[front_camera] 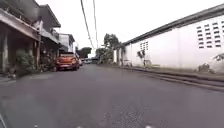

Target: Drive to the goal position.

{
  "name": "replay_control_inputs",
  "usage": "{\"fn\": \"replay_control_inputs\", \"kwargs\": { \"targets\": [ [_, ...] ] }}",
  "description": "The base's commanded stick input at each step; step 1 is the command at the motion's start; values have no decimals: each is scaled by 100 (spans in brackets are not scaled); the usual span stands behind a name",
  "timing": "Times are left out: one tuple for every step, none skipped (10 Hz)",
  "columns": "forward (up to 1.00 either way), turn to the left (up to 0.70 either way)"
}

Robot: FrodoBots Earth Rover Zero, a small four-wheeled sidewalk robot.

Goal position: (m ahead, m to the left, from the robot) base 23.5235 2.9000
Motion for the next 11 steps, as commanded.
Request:
{"fn": "replay_control_inputs", "kwargs": {
  "targets": [
    [100, 0],
    [100, 0],
    [100, 0],
    [100, 0],
    [100, 0],
    [100, 0],
    [100, 0],
    [100, 0],
    [100, 0],
    [100, 0],
    [100, 0]
  ]
}}
